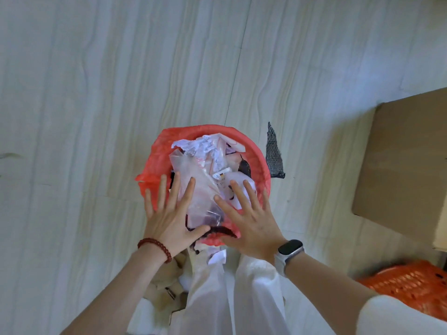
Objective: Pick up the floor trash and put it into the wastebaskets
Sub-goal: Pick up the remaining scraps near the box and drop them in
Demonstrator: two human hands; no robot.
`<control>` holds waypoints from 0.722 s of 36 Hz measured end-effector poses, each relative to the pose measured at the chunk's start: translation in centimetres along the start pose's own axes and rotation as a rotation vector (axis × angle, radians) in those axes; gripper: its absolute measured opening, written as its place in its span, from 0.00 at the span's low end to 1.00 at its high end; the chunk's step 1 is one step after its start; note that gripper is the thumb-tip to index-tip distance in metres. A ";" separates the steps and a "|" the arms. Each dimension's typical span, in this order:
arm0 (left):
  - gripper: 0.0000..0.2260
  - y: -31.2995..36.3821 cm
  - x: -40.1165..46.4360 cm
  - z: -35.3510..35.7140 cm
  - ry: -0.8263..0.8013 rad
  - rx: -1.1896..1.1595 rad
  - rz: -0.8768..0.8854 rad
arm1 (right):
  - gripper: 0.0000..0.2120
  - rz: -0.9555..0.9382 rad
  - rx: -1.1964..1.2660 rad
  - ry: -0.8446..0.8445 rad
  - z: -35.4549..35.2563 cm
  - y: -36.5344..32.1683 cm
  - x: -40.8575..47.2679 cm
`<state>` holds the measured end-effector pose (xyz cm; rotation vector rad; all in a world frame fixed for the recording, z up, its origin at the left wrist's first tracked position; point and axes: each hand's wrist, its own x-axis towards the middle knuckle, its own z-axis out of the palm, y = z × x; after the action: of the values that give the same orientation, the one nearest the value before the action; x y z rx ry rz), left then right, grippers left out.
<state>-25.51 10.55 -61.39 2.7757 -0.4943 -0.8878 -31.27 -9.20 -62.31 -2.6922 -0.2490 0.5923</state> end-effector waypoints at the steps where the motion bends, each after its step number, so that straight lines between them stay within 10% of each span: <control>1: 0.49 -0.6 0.3 0.4 -0.050 0.079 0.023 | 0.38 -0.040 -0.056 -0.036 0.4 0.4 0.3; 9: 0.48 -2.1 3.9 3.6 -0.132 0.413 0.093 | 0.55 0.017 -0.355 -0.155 3.3 2.0 5.8; 26: 0.42 -0.9 9.8 7.7 -0.431 0.499 -0.073 | 0.38 0.101 -0.458 -0.366 7.3 2.7 10.6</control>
<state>-22.34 7.19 -73.02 3.0424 -0.7763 -1.5871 -24.69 -6.74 -73.43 -3.0219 -0.3859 1.1894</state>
